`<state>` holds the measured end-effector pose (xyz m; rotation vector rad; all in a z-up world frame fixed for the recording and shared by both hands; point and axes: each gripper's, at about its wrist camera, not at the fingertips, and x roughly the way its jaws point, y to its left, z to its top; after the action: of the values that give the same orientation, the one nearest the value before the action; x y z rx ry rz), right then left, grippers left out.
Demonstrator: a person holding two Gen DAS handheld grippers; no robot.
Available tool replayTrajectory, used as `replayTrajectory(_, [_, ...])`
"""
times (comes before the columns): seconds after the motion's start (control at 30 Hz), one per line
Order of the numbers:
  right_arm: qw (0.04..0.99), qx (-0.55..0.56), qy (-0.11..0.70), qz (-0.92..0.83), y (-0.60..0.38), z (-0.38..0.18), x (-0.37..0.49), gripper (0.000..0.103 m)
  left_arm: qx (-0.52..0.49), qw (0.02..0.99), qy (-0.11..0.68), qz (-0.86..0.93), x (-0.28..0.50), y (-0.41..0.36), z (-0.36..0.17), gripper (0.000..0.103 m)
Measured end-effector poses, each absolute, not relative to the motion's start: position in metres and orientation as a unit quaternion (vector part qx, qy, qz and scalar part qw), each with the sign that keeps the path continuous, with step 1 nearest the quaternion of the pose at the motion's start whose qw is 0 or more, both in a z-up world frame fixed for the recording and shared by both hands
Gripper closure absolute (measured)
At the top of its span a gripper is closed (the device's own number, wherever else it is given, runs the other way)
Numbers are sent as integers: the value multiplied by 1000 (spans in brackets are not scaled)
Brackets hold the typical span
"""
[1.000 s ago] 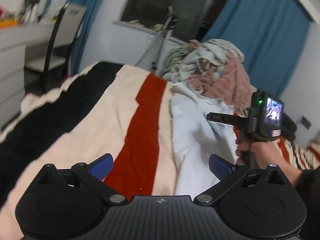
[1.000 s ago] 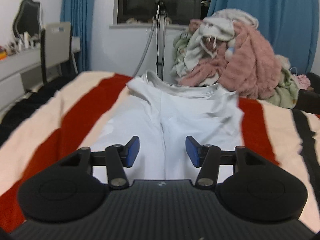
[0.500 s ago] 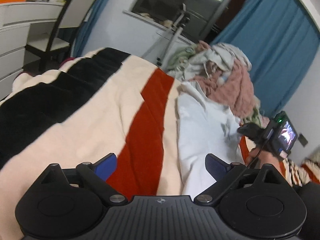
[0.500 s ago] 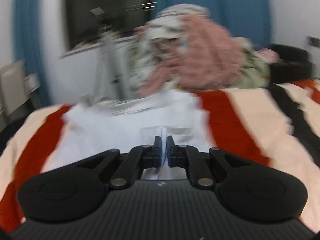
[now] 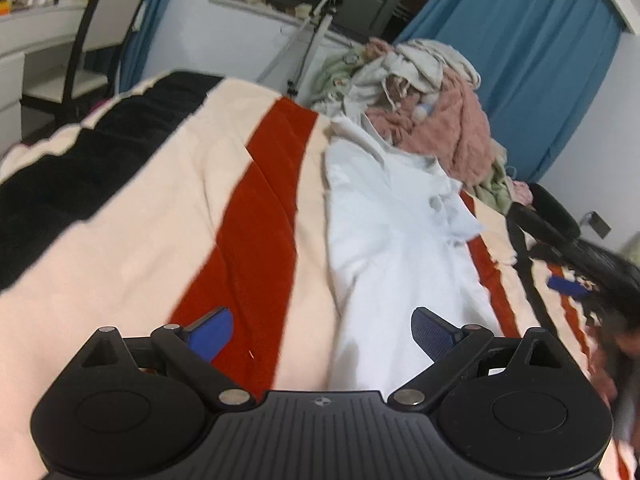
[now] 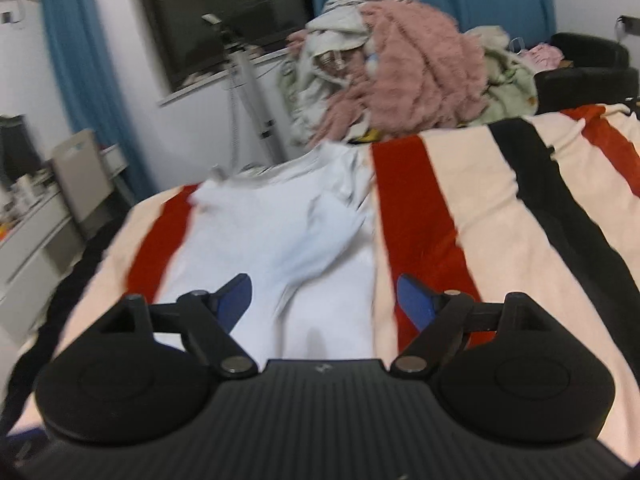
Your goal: Fold clothes
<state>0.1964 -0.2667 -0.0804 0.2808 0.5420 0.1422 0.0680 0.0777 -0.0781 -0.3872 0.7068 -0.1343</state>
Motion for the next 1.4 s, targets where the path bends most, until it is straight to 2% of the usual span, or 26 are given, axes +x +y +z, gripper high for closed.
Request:
replayTrajectory(0.2, [929,177,313,86,-284,-89,85,22,-214,896,378,-97,46,71,-77,6])
replayTrajectory(0.3, [882,260,383,82,-297,-116,62,20,-223,880,404,-108,32,68,-80,6])
replayTrajectory(0.43, [785,389,470,109,-306,-165,58,22,-249,845,460,-112,12,65,-98,6])
replayTrajectory(0.6, [781,372,489,111,-292,-168,55,35,-301,811,494,-91,-6,70,-121,9])
replayTrajectory(0.8, [774,371,495,135,-283,-164,32,38,-362,787,494,-75,-18,85,-129,18])
replayTrajectory(0.87, [770,379,494,140,-284,-164,22,40,-382,778,494,-71,-22,90,-131,24])
replayTrajectory(0.93, [771,378,494,137,-283,-163,15,56,-385,774,497,-76,-27,89,-131,34])
replayTrajectory(1.0, [770,378,497,131,-283,-164,9,61,-386,771,500,-82,-32,87,-131,39])
replayTrajectory(1.07, [771,371,502,124,-281,-164,5,62,-377,768,510,-91,-35,80,-132,43])
replayTrajectory(1.17, [776,353,510,114,-275,-164,2,62,-365,766,521,-92,-40,73,-134,59])
replayTrajectory(1.23, [781,351,505,111,-274,-163,-2,63,-370,767,515,-94,-42,74,-133,82])
replayTrajectory(1.27, [783,356,499,109,-275,-162,-4,64,-383,763,511,-99,-42,76,-134,87])
replayTrajectory(1.3, [784,360,494,107,-276,-161,-6,72,-396,759,507,-103,-41,79,-133,95])
replayTrajectory(1.4, [783,380,481,106,-282,-157,-9,89,-439,749,484,-115,-43,87,-129,98])
